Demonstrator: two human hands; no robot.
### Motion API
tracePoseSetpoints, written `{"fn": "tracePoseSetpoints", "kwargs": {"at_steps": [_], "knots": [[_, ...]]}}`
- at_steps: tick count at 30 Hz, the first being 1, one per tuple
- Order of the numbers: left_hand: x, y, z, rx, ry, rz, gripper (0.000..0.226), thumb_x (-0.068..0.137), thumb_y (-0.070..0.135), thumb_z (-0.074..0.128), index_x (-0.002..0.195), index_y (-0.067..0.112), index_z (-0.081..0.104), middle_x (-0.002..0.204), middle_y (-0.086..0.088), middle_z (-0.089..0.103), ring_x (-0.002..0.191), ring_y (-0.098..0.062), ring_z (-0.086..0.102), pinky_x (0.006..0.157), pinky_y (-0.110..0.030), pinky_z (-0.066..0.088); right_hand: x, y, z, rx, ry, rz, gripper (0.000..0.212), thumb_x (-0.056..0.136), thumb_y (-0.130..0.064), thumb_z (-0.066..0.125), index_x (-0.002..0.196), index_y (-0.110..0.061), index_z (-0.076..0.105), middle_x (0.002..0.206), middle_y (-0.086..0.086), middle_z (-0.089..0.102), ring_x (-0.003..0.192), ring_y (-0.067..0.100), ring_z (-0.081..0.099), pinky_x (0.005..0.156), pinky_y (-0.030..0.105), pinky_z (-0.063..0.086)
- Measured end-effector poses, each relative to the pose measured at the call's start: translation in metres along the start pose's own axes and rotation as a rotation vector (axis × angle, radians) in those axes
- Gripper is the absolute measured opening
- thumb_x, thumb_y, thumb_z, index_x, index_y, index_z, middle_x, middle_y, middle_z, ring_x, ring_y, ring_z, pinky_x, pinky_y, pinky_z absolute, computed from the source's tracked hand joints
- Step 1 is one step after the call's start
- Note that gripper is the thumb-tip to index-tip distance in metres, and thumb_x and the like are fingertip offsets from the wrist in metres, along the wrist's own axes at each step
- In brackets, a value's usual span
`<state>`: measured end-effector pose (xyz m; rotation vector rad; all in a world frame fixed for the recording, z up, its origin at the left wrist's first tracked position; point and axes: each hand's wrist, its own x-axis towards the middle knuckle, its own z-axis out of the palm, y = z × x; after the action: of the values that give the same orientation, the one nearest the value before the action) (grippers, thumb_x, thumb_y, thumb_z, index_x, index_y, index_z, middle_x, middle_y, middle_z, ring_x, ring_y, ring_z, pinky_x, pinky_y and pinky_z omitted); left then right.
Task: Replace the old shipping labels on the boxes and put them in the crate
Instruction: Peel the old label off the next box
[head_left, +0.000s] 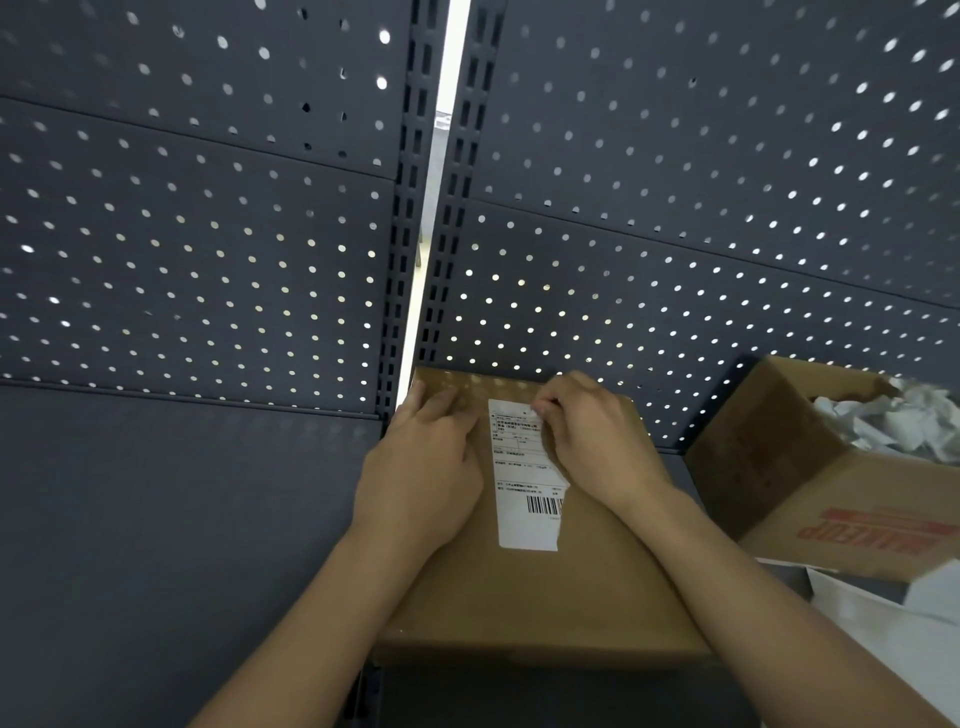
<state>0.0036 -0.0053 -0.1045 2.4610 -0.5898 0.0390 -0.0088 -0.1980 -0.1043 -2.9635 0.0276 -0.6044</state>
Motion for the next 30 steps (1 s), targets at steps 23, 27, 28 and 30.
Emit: {"fn": "tracePoseSetpoints", "kwargs": {"at_steps": [23, 27, 28, 30], "knots": [[0.003, -0.005, 0.003, -0.009, -0.012, -0.008, 0.045, 0.098, 0.023, 0.031, 0.14, 0.03, 0.046, 0.155, 0.013, 0.029, 0.148, -0.01, 0.002, 0.103, -0.045, 0.041, 0.0, 0.0, -0.02, 0.474, -0.025, 0.27, 0.021, 0.086, -0.038, 0.069, 0.077, -0.023, 0.057, 0.058, -0.008, 0.053, 0.05, 0.008, 0.04, 0.046, 0.02, 0.036], [0.002, -0.005, 0.004, -0.018, -0.014, -0.011, 0.043, 0.099, 0.025, 0.03, 0.138, 0.03, 0.048, 0.155, 0.013, 0.028, 0.149, -0.011, 0.001, 0.105, -0.046, 0.041, 0.0, 0.001, -0.021, 0.514, -0.049, 0.271, 0.024, 0.092, -0.03, 0.065, 0.073, -0.015, 0.06, 0.055, 0.006, 0.061, 0.045, 0.008, 0.044, 0.048, 0.027, 0.041], [0.002, -0.006, 0.004, -0.016, -0.013, -0.012, 0.043, 0.099, 0.025, 0.03, 0.137, 0.03, 0.049, 0.155, 0.013, 0.029, 0.149, -0.011, 0.001, 0.105, -0.046, 0.041, 0.0, 0.002, -0.021, 0.529, -0.052, 0.278, 0.024, 0.093, -0.027, 0.063, 0.072, -0.015, 0.06, 0.053, 0.005, 0.061, 0.042, 0.006, 0.043, 0.047, 0.024, 0.041], [0.002, -0.005, 0.003, -0.011, -0.01, -0.008, 0.043, 0.099, 0.025, 0.03, 0.136, 0.03, 0.05, 0.155, 0.013, 0.03, 0.149, -0.011, 0.001, 0.103, -0.045, 0.041, 0.0, 0.004, -0.021, 0.527, -0.052, 0.278, 0.026, 0.095, -0.024, 0.06, 0.071, -0.018, 0.062, 0.053, 0.005, 0.063, 0.04, 0.005, 0.042, 0.047, 0.026, 0.041]]}}
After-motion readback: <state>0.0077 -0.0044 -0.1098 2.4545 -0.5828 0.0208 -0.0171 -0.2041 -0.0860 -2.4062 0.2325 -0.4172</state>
